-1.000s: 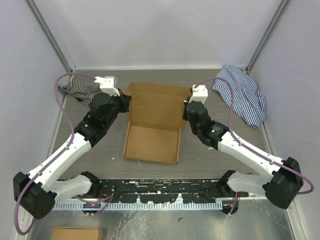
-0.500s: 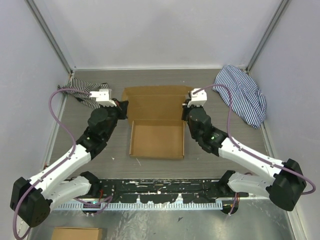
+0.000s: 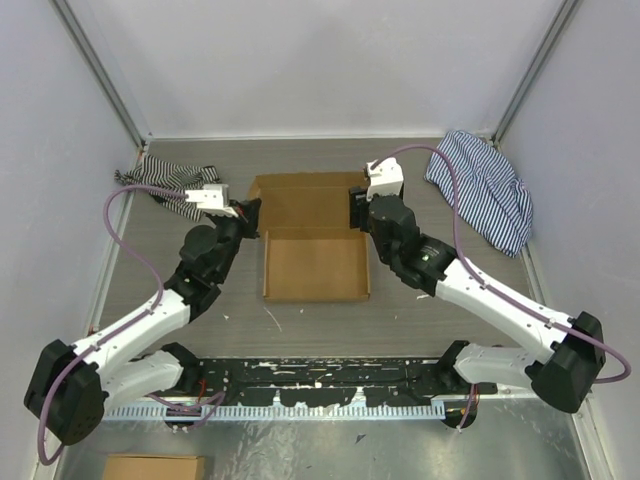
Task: Fold the paper box
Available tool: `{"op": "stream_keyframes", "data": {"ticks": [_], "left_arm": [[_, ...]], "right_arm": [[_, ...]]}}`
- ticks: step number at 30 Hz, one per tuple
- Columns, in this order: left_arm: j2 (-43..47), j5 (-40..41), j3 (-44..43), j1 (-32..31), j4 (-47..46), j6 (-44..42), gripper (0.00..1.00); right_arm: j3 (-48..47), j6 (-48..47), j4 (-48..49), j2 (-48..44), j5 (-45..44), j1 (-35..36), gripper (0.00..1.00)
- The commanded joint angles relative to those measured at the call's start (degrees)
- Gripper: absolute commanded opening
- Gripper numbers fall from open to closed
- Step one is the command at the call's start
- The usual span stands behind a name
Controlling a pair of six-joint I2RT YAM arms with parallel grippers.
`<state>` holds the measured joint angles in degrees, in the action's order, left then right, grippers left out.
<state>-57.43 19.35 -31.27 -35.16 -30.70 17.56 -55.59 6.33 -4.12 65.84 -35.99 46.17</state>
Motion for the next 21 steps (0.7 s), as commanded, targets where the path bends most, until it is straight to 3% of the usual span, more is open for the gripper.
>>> {"op": "stream_keyframes", "data": {"ticks": [1,6,9,13,15,19,21], "left_arm": [[-2.13,-0.76,-1.23,-0.2,-7.75,-3.36,0.0],[-3.41,-2.31,-1.52,-0.19,-8.0,-4.78,0.0],[-3.16,-1.85,-0.5,-0.19,-8.86,-4.39,0.0],[-3.12,-1.36,-0.37,-0.23,-8.59,-4.03,0.0],[-3.05,-1.74,-0.54,-0.17,-8.41,-3.63,0.0],[-2.88,-2.3,-0.18,-0.22,-8.25,-2.53,0.0],[-2.66,-3.12,0.17,-0.23,-8.27,-1.98,0.0]], "right_arm": [[-4.34,2.6,-6.47,-1.33,-2.2,0.23,0.62],[-2.7,6.1,-9.23,-8.36,-6.94,-1.43,0.61],[-3.22,10.2,-13.45,-9.49,-5.4,-8.98,0.57],[-4.19,15.11,-18.7,-4.75,7.92,-27.98,0.47],[-3.93,16.0,-18.62,-0.92,14.71,-32.62,0.38],[-3.02,16.2,-16.37,6.29,27.13,-33.82,0.19],[-0.42,17.27,-13.2,6.64,31.06,-33.43,0.15]]}}
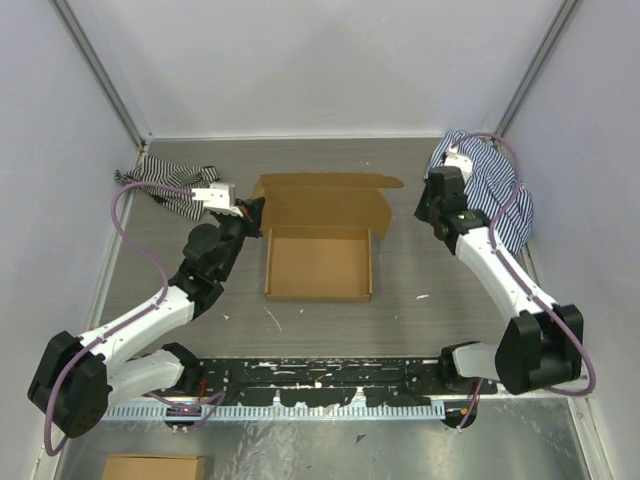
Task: Fold the paper box
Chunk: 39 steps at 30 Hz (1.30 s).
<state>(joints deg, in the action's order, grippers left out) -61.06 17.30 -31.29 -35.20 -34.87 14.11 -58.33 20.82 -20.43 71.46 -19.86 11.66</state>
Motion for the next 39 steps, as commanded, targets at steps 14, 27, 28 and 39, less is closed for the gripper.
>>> {"op": "stream_keyframes", "data": {"ticks": [14,27,28,39], "left_arm": [[4.73,-2.38,4.58,-0.72,-2.2,5.24,0.0],[9.98,-1.96,8.1,-3.35,3.69,7.69,0.0],[10.82,-1.63,8.39,-3.49,4.88,8.28,0.0],[13.17,1.73,6.64,-3.85,11.29,9.04,0.0]], "right_arm": [[2.36,0.08,4.47,4.25,21.84,11.18,0.15],[6.37,3.04,5.66,4.12,15.05,15.1,0.14],[6.91,3.15,5.58,3.33,14.29,15.12,0.14],[11.61,1.46,4.15,-3.31,12.5,15.06,0.14]]}}
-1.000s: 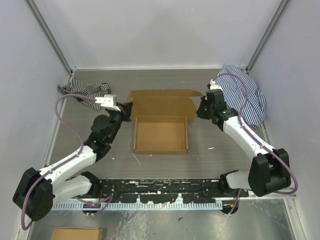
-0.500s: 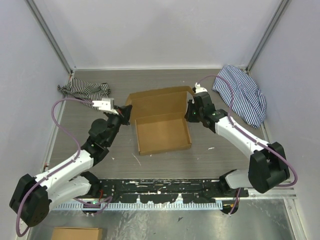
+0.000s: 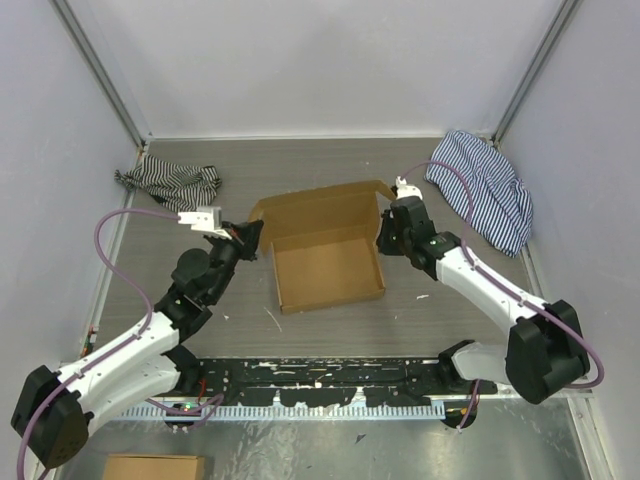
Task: Fold the paper box
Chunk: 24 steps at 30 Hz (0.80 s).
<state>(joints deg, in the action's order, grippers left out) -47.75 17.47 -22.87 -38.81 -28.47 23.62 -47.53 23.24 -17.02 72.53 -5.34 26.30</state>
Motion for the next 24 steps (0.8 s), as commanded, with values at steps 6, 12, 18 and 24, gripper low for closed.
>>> {"op": "stream_keyframes", "data": {"ticks": [6,12,18,24], "left_arm": [[-1.44,0.8,-3.85,-0.24,6.55,-1.95,0.0],[-2.74,0.53,-4.93,-0.37,6.5,-3.01,0.0],[-3.1,0.51,-5.31,-0.37,6.41,-4.82,0.0],[-4.08,-0.06,-6.24,-0.34,6.66,-4.51,0.0]], "right_arm": [[2.07,-0.86,-7.09,-15.23,-10.59,0.44,0.16],[-2.19,-0.21,-14.5,-23.03,-21.46,0.41,0.17],[-5.2,-3.17,-11.26,-17.53,-14.6,0.41,0.17],[-1.86,-3.91,-0.68,-11.99,-4.18,0.44,0.16]]}}
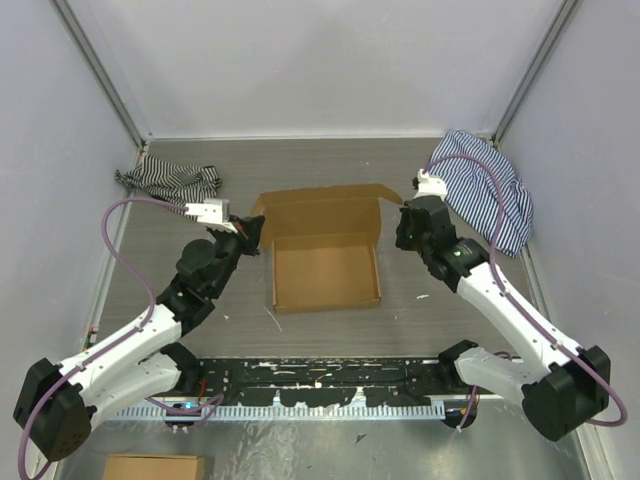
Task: Fold the paper box
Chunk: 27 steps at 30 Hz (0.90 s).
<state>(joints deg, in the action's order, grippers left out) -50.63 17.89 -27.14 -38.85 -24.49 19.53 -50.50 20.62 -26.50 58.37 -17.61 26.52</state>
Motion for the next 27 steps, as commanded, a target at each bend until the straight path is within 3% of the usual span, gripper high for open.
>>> {"op": "stream_keyframes", "data": {"ticks": [1,7,16,27], "left_arm": [[-1.47,-0.8,-2.18,-0.34,2.76,-0.03,0.0],[-2.81,-2.3,-3.26,-0.34,2.55,2.13,0.0],[-2.9,-3.65,-3.25,-0.39,2.44,4.72,0.0],[-1.26,-1.57,0.05,-1.3,2.05,13.02,0.0]], "right_arm": [[1.93,-1.02,10.91,2.36,9.74,0.29,0.16],[6.62,-0.41,22.41,2.69,15.14,0.85,0.16],[11.15,-0.1,30.17,2.3,16.07,3.04,0.16],[15.37,-0.28,25.71,-4.53,8.7,5.53,0.15]]}}
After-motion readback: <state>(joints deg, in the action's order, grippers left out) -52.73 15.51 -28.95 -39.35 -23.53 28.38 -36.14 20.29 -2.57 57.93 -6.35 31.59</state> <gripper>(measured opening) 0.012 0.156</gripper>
